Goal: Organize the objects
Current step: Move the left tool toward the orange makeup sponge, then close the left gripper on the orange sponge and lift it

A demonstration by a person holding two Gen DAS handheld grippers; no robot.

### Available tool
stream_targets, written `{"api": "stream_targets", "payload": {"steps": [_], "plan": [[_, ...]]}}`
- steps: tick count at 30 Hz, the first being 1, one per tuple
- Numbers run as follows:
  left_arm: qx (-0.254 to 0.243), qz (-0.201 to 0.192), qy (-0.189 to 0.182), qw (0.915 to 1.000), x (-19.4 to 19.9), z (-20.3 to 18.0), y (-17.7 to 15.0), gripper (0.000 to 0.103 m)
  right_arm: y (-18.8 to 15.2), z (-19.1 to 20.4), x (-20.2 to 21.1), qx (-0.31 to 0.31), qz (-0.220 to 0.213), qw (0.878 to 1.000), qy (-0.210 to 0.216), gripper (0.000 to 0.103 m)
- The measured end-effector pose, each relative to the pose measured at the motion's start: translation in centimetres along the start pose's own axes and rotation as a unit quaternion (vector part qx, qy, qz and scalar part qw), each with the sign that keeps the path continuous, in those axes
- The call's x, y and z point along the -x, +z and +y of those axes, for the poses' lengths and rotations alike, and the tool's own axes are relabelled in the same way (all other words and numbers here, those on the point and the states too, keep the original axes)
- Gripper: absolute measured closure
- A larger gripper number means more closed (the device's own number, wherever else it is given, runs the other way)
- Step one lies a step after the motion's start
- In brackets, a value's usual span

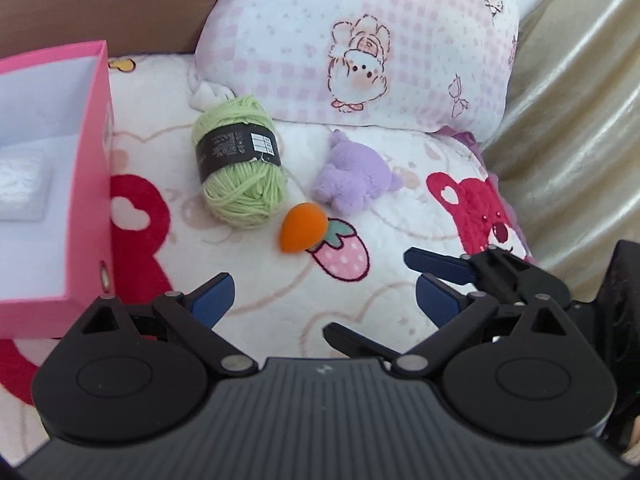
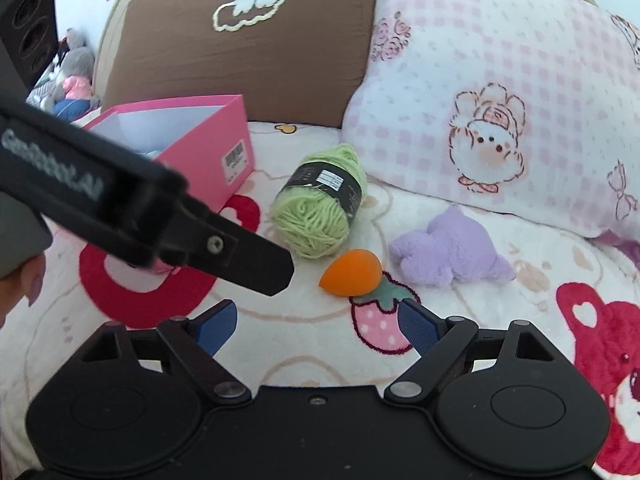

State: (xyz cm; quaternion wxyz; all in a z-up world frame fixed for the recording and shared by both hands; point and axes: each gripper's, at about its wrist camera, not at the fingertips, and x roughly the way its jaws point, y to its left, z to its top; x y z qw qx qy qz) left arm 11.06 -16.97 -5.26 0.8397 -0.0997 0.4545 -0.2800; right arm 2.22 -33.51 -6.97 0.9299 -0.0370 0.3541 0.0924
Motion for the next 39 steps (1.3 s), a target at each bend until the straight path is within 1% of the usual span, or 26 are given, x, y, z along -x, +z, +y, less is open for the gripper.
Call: {"api": "stream_targets", "payload": {"steps": [3, 5, 7, 10, 13, 15, 16, 18, 21, 23, 26, 29, 31, 32, 33, 36, 39], "plan": [[-0.004, -0.004, -0.006, 1.0, -0.9, 0.2, -0.2, 0.005, -0.2, -0.2, -0.7, -0.003, -0.001, 1.0, -0.007, 0.013], [0.003, 0.003, -0.022, 0.9998, -1.8, 0.6, 0.0, 0.005, 0.0, -0.2, -0.8, 0.001, 0.003, 1.0, -0.005, 0.013], [0.012, 0.007, -0.028, 0.9995, -2.5, 0.9, 0.1, 0.008, 0.4, -0.1, -0.8, 0.016, 0.005, 1.0, -0.007, 0.013], [0.014, 0.005, -0.034, 0.9993, -3.6, 1.3, 0.2, 0.009, 0.9, 0.0, -1.2, 0.032, 0.006, 0.999, -0.014, 0.013], [0.007, -0.001, -0.036, 0.9993, -4.5, 1.7, 0.3, 0.017, 1.3, -0.4, -2.4, 0.028, 0.017, 0.999, -0.002, 0.013], [0.007, 0.0, -0.034, 0.9994, -5.3, 1.9, 0.4, 0.031, 1.3, -0.7, -3.3, 0.023, 0.022, 0.999, -0.002, 0.013], [0.008, 0.002, -0.032, 0.9994, -5.6, 2.0, 0.4, 0.033, 1.2, -0.7, -3.7, 0.021, 0.025, 0.999, -0.002, 0.013], [0.013, 0.001, -0.036, 0.9993, -6.3, 2.5, 0.5, 0.033, 1.0, -1.0, -4.5, 0.02, 0.03, 0.999, 0.001, 0.015], [0.049, 0.009, -0.053, 0.9974, -7.6, 3.7, 0.5, 0.033, 0.8, -1.4, -5.6, 0.014, 0.032, 0.999, 0.008, 0.015], [0.064, 0.01, -0.058, 0.9962, -8.1, 4.2, 0.4, 0.033, 0.8, -1.6, -6.4, 0.01, 0.033, 0.999, 0.007, 0.015], [0.072, 0.007, -0.057, 0.9958, -8.7, 4.5, 0.6, 0.036, 0.8, -1.9, -7.5, 0.01, 0.037, 0.999, 0.004, 0.015], [0.077, 0.0, -0.059, 0.9953, -9.2, 4.6, 0.7, 0.043, 0.9, -2.1, -8.4, 0.012, 0.042, 0.999, 0.001, 0.017], [0.079, -0.003, -0.062, 0.995, -9.6, 4.6, 0.8, 0.045, 0.9, -2.0, -9.0, 0.016, 0.045, 0.999, 0.001, 0.018], [0.075, 0.0, -0.057, 0.9956, -9.8, 4.6, 0.8, 0.051, 0.8, -2.0, -9.3, 0.019, 0.047, 0.999, 0.002, 0.023], [0.068, 0.005, -0.048, 0.9965, -10.0, 4.5, 0.8, 0.054, 0.8, -1.9, -9.7, 0.022, 0.05, 0.999, 0.0, 0.026], [0.052, -0.005, -0.028, 0.9982, -10.2, 4.5, 0.9, 0.056, 0.9, -1.7, -10.3, 0.012, 0.049, 0.999, -0.001, 0.028], [0.045, -0.014, -0.023, 0.9986, -10.2, 4.5, 1.1, 0.056, 0.9, -1.6, -10.6, -0.001, 0.043, 0.999, 0.001, 0.032]]}}
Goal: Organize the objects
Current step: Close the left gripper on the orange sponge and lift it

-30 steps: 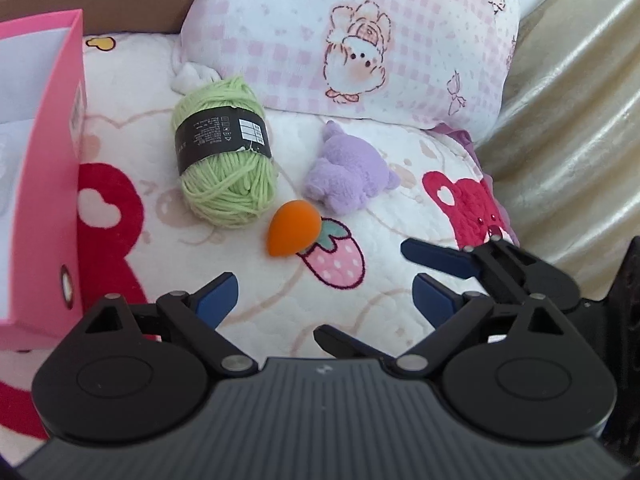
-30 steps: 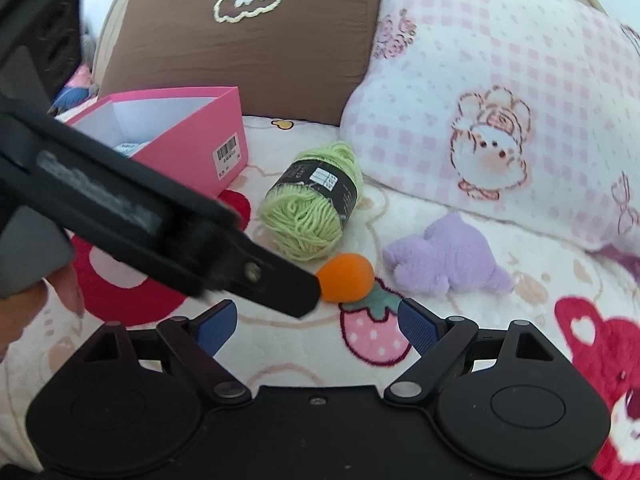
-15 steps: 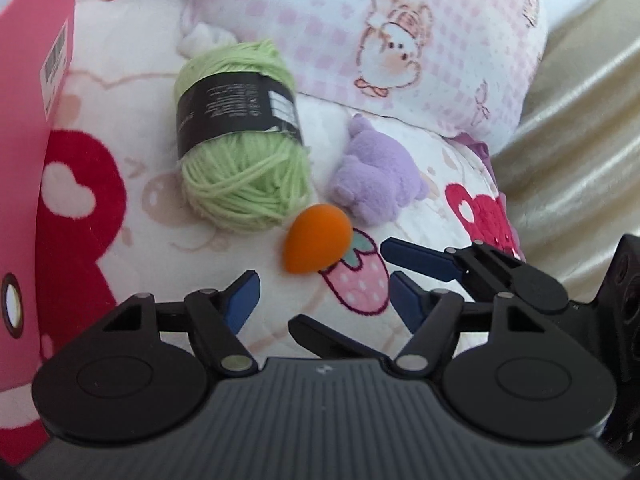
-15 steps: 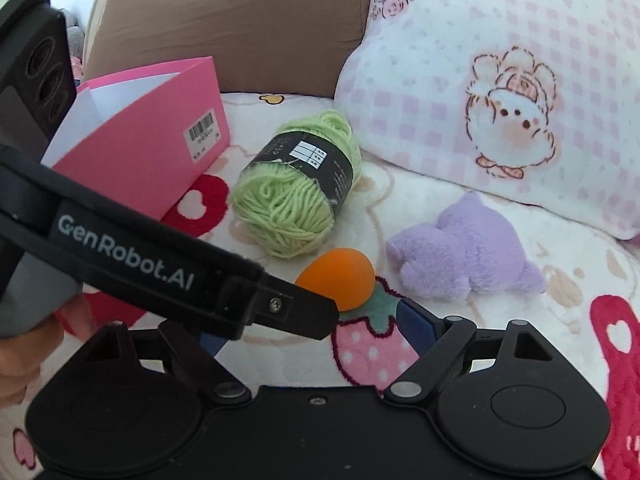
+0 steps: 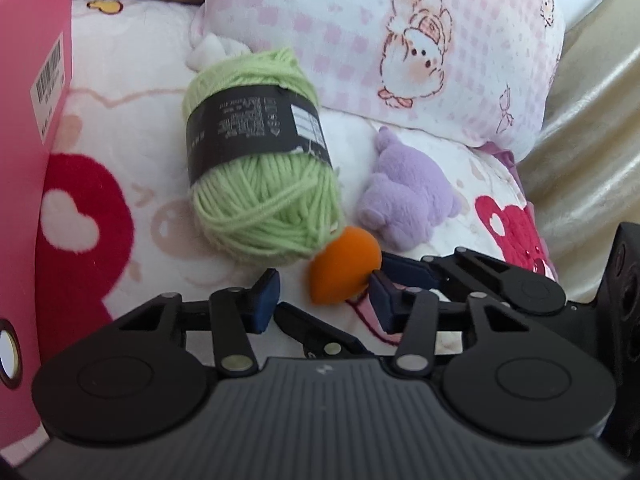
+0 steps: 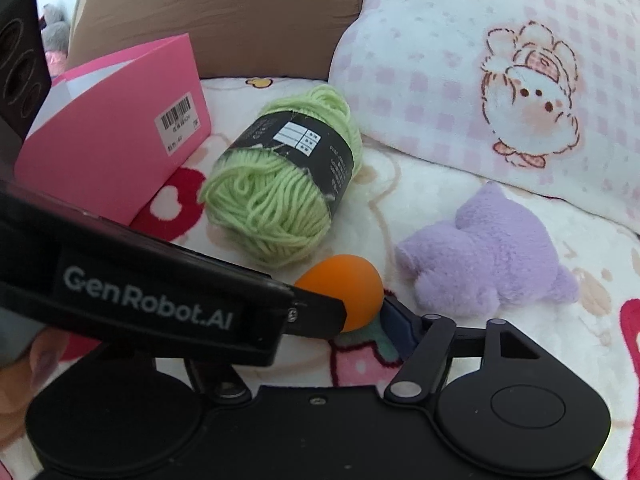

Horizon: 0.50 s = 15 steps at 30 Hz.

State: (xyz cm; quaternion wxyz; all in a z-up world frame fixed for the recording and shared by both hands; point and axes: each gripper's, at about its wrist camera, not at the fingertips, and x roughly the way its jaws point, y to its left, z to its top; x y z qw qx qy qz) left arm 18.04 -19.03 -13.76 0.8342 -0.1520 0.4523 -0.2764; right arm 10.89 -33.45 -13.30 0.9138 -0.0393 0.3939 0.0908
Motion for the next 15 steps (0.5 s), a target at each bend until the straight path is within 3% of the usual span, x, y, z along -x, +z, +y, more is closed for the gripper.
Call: {"api": "stream_targets", "payload": {"steps": [1, 3, 8, 15], "plan": [[-0.004, -0.001, -0.001, 1.0, 0.02, 0.0, 0.01, 0.057, -0.02, -0.03, -0.03, -0.003, -0.001, 1.0, -0.001, 0.032], [-0.009, -0.002, -0.017, 0.9998, 0.08, -0.03, 0.0, 0.07, -0.18, -0.01, -0.1, 0.002, 0.001, 1.0, -0.001, 0.036], [-0.001, 0.0, -0.022, 0.9998, -0.09, 0.0, 0.05, 0.07, -0.51, 0.04, 0.35, 0.022, 0.0, 1.0, -0.007, 0.046], [0.02, -0.001, -0.019, 0.9996, -0.63, 0.08, -0.04, 0.07, -0.48, 0.09, 0.16, 0.024, 0.002, 1.0, -0.014, 0.047]]}}
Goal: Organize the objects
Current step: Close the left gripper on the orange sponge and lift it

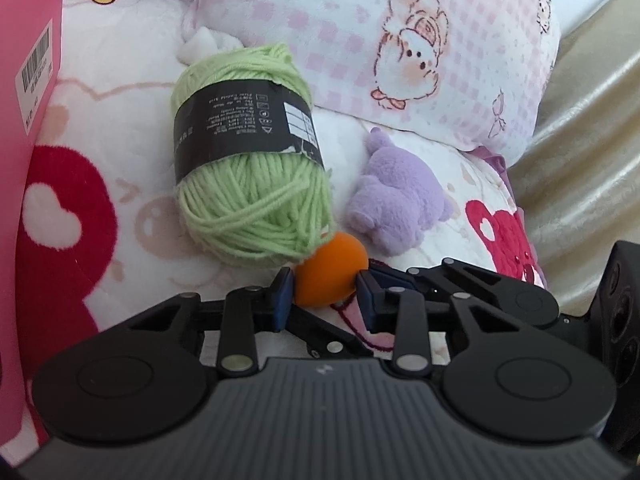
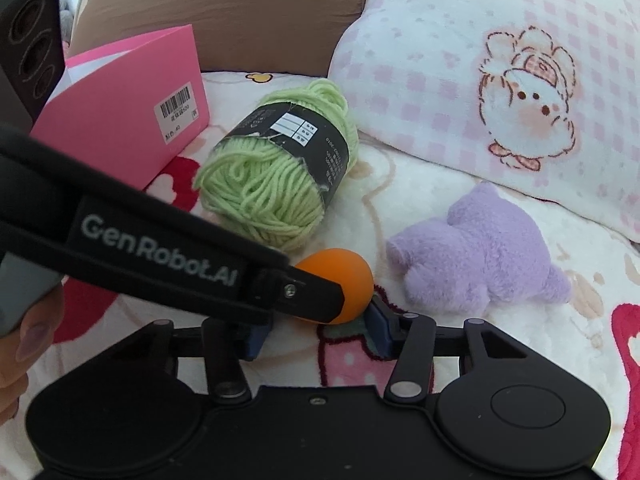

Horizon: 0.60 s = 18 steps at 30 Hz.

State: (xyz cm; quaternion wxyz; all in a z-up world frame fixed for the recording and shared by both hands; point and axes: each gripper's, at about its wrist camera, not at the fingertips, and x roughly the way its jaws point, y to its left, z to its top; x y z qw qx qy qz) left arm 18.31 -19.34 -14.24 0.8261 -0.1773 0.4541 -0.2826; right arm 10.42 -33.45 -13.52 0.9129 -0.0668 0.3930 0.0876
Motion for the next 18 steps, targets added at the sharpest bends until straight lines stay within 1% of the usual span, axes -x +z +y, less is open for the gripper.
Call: {"api": "stream_targets", "payload": {"steps": [4, 7, 11, 14, 18], "plan": [[-0.006, -0.007, 0.001, 1.0, 0.2, -0.4, -0.2, 0.07, 0.1, 0.0, 0.0, 0.002, 0.0, 1.0, -0.002, 0.047], [-0.021, -0.006, 0.005, 0.9997, 0.5, -1.0, -0.4, 0.07, 0.1, 0.6, 0.2, 0.015, 0.0, 1.0, -0.015, 0.047], [-0.013, 0.009, -0.002, 0.9999, 0.9, -1.0, -0.4, 0.07, 0.1, 1.2, 0.7, 0.044, 0.008, 0.999, -0.021, 0.047], [-0.006, 0.017, -0.015, 0.9997, 1.5, -0.7, -0.6, 0.07, 0.2, 1.5, 1.2, 0.05, 0.014, 0.998, -0.018, 0.047], [-0.015, 0.029, -0.016, 0.9993, 2.5, -0.9, -0.9, 0.07, 0.0, 2.4, 2.1, 0.067, 0.015, 0.998, -0.014, 0.047]]}}
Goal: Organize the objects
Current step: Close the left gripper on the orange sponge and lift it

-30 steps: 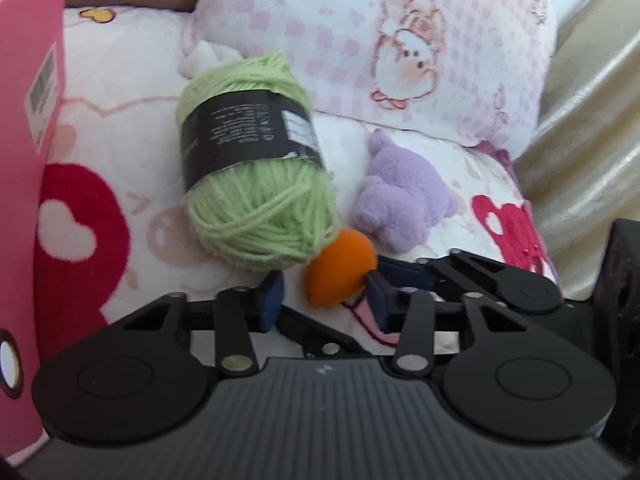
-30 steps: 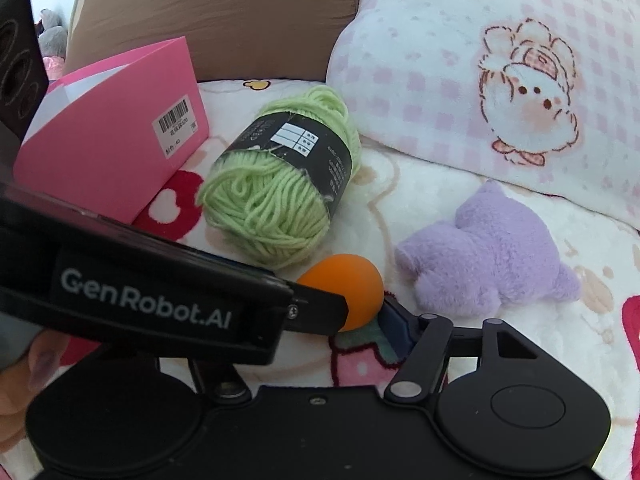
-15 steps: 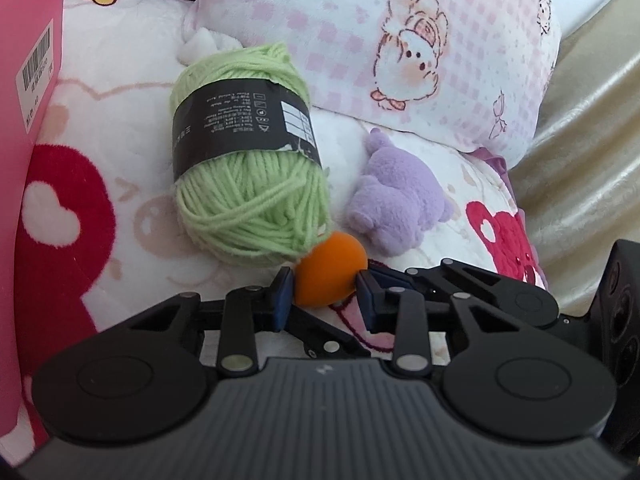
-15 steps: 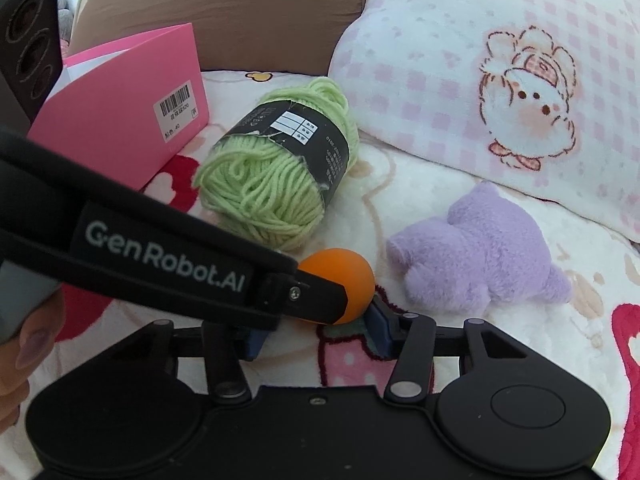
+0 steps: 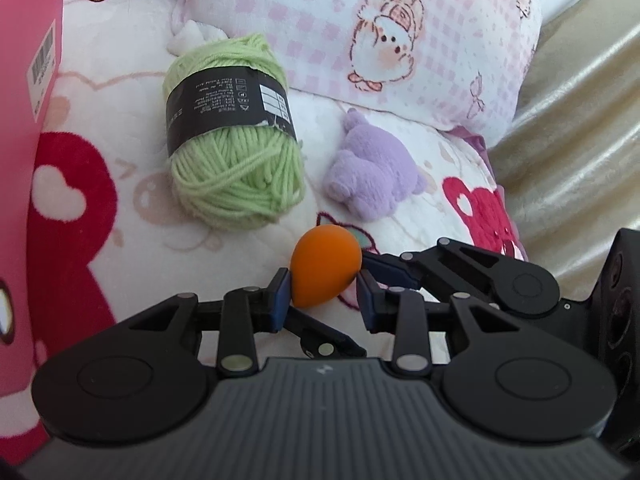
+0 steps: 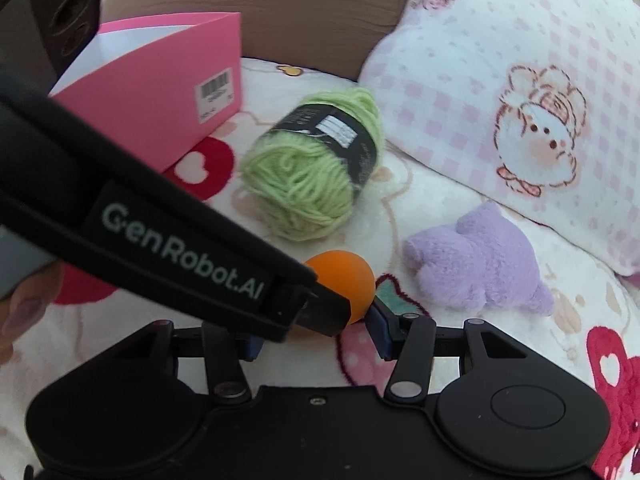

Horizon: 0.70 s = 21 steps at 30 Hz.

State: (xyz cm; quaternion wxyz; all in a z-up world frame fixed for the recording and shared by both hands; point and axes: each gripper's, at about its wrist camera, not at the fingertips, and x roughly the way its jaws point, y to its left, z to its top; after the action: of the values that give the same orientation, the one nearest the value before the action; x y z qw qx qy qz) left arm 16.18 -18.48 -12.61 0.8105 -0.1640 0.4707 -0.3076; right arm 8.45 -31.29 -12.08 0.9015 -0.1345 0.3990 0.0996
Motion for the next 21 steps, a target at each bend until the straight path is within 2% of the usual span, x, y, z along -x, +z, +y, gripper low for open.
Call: {"api": "stream_targets", "payload": {"steps": [6, 14, 21], "plan": [[-0.006, 0.019, 0.005, 0.9998, 1.4, -0.2, -0.4, 0.07, 0.2, 1.5, 1.6, 0.007, 0.001, 1.0, 0.004, 0.047], [-0.014, 0.014, 0.012, 0.9997, 3.9, -0.4, -1.2, 0.07, 0.8, 3.1, 2.9, 0.013, 0.002, 1.0, 0.013, 0.047], [-0.014, 0.026, 0.015, 0.9994, 5.7, -0.3, -1.5, 0.07, 1.1, 4.3, 4.0, 0.018, 0.004, 1.0, 0.024, 0.047]]}}
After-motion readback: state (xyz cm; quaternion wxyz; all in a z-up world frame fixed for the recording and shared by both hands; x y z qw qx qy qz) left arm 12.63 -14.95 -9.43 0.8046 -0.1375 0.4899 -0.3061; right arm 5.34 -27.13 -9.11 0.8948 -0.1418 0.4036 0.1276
